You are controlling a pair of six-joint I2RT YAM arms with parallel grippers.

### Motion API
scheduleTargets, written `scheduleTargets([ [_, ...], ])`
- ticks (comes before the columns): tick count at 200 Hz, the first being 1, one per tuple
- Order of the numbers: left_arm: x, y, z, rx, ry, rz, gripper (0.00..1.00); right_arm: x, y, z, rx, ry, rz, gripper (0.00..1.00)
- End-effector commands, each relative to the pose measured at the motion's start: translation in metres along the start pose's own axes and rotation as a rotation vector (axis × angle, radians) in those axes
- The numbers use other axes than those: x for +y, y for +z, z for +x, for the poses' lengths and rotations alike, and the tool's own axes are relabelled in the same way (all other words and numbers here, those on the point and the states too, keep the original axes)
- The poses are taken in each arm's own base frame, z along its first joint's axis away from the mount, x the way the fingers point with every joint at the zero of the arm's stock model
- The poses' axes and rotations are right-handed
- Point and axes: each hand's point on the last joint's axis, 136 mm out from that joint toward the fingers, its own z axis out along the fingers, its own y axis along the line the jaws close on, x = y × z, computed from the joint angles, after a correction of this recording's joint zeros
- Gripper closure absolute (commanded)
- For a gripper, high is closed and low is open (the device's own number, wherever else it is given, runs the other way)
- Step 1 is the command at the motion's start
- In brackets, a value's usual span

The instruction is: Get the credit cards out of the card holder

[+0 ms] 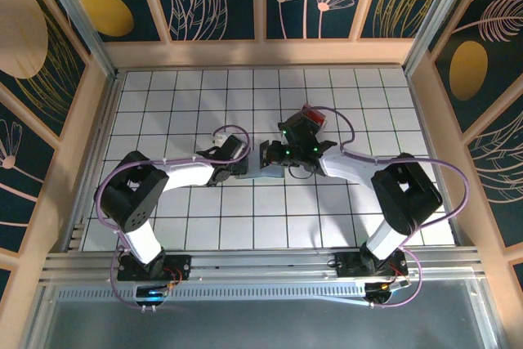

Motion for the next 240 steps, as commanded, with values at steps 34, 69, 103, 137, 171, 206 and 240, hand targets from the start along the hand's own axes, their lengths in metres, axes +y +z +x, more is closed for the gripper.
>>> scheduleTargets([
  [34,0.025,0.004,0.01,0.042,0.099,-0.138,0.01,-0.007,-0.029,-0.04,-0.054,-0.241,0.177,1.0],
  [69,0.025,-0.001,0.004,0.026,0.099,-0.135,0.01,-0.014,-0.045,-0.07,-0.114,-0.37,0.274,1.0],
  [103,0.019,-0.008,-0.003,0.017,0.09,-0.096,0.01,-0.024,-0.053,-0.093,-0.143,-0.475,0.334,1.0],
  [137,0.009,-0.023,-0.017,-0.009,0.062,-0.033,0.01,-0.04,-0.058,-0.112,-0.157,-0.55,0.381,1.0],
  [171,0.004,-0.038,-0.029,-0.043,0.034,0.011,0.01,-0.053,-0.063,-0.126,-0.153,-0.614,0.418,1.0],
  [206,0.003,-0.049,-0.038,-0.069,0.01,0.034,0.01,-0.067,-0.069,-0.137,-0.158,-0.673,0.456,1.0],
  [240,0.004,-0.052,-0.04,-0.079,0.001,0.033,0.01,-0.077,-0.07,-0.144,-0.155,-0.708,0.473,1.0],
])
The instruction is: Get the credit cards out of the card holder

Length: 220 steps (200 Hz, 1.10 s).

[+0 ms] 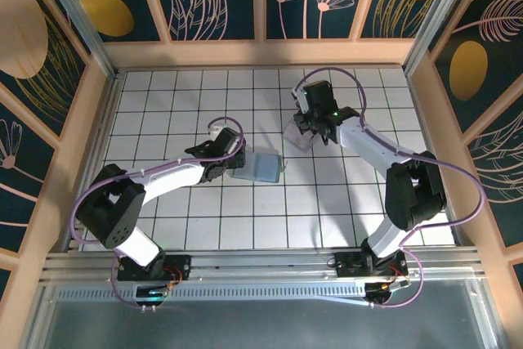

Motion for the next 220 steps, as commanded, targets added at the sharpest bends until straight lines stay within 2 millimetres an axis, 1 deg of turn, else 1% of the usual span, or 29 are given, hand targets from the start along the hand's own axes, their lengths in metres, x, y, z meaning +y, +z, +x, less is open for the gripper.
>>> scheduleTargets([
  [1,0.001,-0.007,-0.007,-0.007,-0.008,0.002,0.01,-0.01,0.002,-0.01,-0.024,-0.061,0.025,1.0],
  [24,0.002,-0.006,-0.006,-0.002,-0.009,-0.004,0.01,-0.012,0.006,-0.007,-0.015,-0.071,0.015,1.0],
  [52,0.003,-0.006,-0.006,-0.004,-0.007,-0.013,0.01,-0.011,0.014,0.003,0.012,-0.081,-0.012,1.0],
  [89,0.005,-0.007,-0.007,-0.008,-0.006,-0.019,0.01,-0.011,0.021,0.013,0.036,-0.084,-0.038,1.0],
  [141,0.006,-0.004,-0.002,0.006,0.001,-0.031,0.01,-0.01,0.032,0.026,0.08,-0.082,-0.073,1.0],
  [162,0.007,-0.004,-0.002,0.008,0.001,-0.032,0.01,-0.013,0.038,0.034,0.108,-0.083,-0.074,1.0],
  [187,0.007,-0.004,-0.003,0.007,0.002,-0.035,0.01,-0.014,0.041,0.037,0.127,-0.088,-0.075,1.0],
  [190,0.007,-0.004,-0.003,0.007,0.002,-0.035,0.01,-0.01,0.041,0.036,0.123,-0.089,-0.099,1.0],
  [220,0.007,-0.004,-0.003,0.008,0.006,-0.037,0.01,-0.006,0.042,0.039,0.137,-0.099,-0.13,1.0],
])
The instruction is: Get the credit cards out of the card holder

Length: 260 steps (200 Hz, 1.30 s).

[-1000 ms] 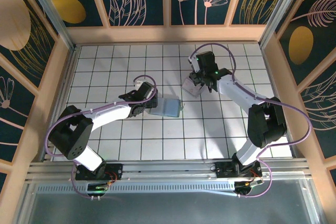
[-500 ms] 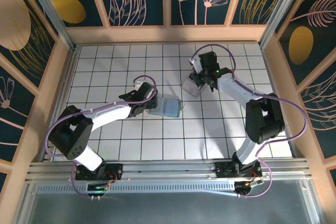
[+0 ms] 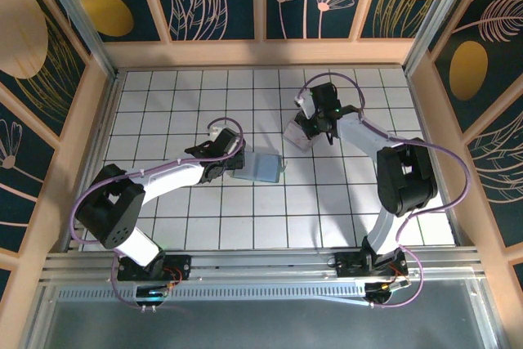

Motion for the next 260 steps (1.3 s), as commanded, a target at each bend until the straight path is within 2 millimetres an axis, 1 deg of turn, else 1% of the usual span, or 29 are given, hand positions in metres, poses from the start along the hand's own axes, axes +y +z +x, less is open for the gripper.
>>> scheduleTargets([
  [1,0.003,-0.004,-0.008,-0.012,-0.005,-0.023,0.01,0.001,0.001,-0.001,0.018,-0.021,-0.032,1.0],
  [50,0.005,-0.003,-0.007,-0.01,-0.003,-0.032,0.01,0.0,0.006,0.001,0.037,-0.022,-0.035,1.0],
  [62,0.005,-0.003,-0.007,-0.011,-0.003,-0.032,0.01,-0.002,0.007,0.0,0.035,-0.017,-0.027,0.93],
  [83,0.005,-0.005,-0.008,-0.016,-0.008,-0.028,0.01,-0.006,0.005,-0.005,0.02,-0.004,-0.005,0.85],
  [109,0.006,-0.005,-0.009,-0.019,-0.01,-0.031,0.01,-0.012,-0.002,-0.013,-0.013,0.013,0.022,0.81],
  [113,0.006,-0.005,-0.009,-0.018,-0.009,-0.031,0.01,-0.016,-0.003,-0.014,-0.015,0.016,0.044,0.8],
  [123,0.006,-0.005,-0.008,-0.016,-0.009,-0.032,0.01,-0.019,-0.006,-0.016,-0.024,0.022,0.064,0.79],
  [171,0.005,-0.004,-0.008,-0.019,-0.015,-0.03,0.01,-0.032,-0.032,-0.035,-0.111,0.076,0.13,0.75],
  [188,0.005,-0.005,-0.009,-0.02,-0.02,-0.028,0.01,-0.041,-0.042,-0.039,-0.133,0.116,0.172,0.75],
  [214,0.004,-0.006,-0.012,-0.03,-0.035,-0.022,0.01,-0.048,-0.062,-0.047,-0.182,0.204,0.205,0.75],
  [240,0.005,-0.009,-0.016,-0.049,-0.066,-0.021,0.01,-0.047,-0.082,-0.052,-0.235,0.354,0.193,0.75],
  [260,0.012,-0.012,-0.02,-0.066,-0.092,-0.038,0.01,-0.038,-0.093,-0.051,-0.265,0.469,0.161,0.74],
])
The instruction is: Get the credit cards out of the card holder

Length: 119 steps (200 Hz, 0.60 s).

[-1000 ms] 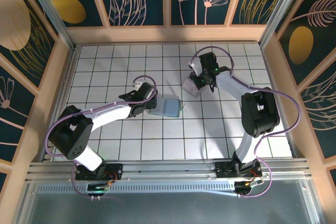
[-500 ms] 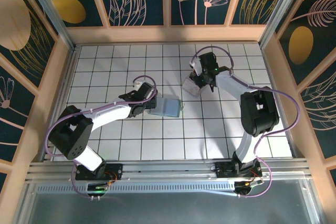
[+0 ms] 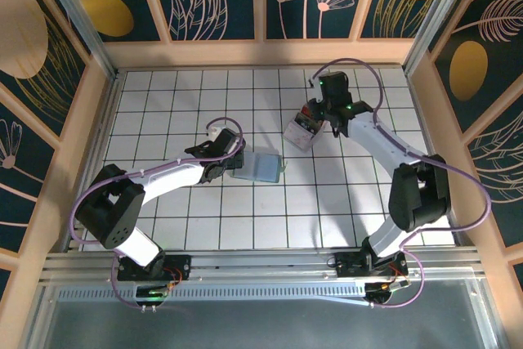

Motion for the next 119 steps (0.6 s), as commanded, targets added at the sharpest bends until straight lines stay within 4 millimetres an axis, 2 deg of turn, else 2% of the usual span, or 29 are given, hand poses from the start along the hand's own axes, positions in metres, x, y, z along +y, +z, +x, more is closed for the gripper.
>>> scheduleTargets([
  [1,0.007,-0.011,-0.018,-0.055,-0.067,-0.017,0.01,0.001,-0.023,-0.01,-0.059,0.196,0.002,0.74],
  [37,0.026,-0.009,-0.02,-0.063,-0.167,-0.002,0.01,0.031,-0.041,0.005,-0.054,0.335,-0.037,0.68],
  [55,0.041,-0.004,-0.02,-0.057,-0.252,0.024,0.01,0.056,-0.04,0.018,-0.016,0.357,-0.078,0.65],
  [80,0.061,-0.002,-0.021,-0.07,-0.325,0.012,0.01,0.102,-0.036,0.04,0.055,0.325,-0.09,0.6],
  [119,0.079,-0.004,-0.025,-0.092,-0.362,-0.018,0.01,0.152,-0.025,0.068,0.15,0.281,-0.068,0.56],
])
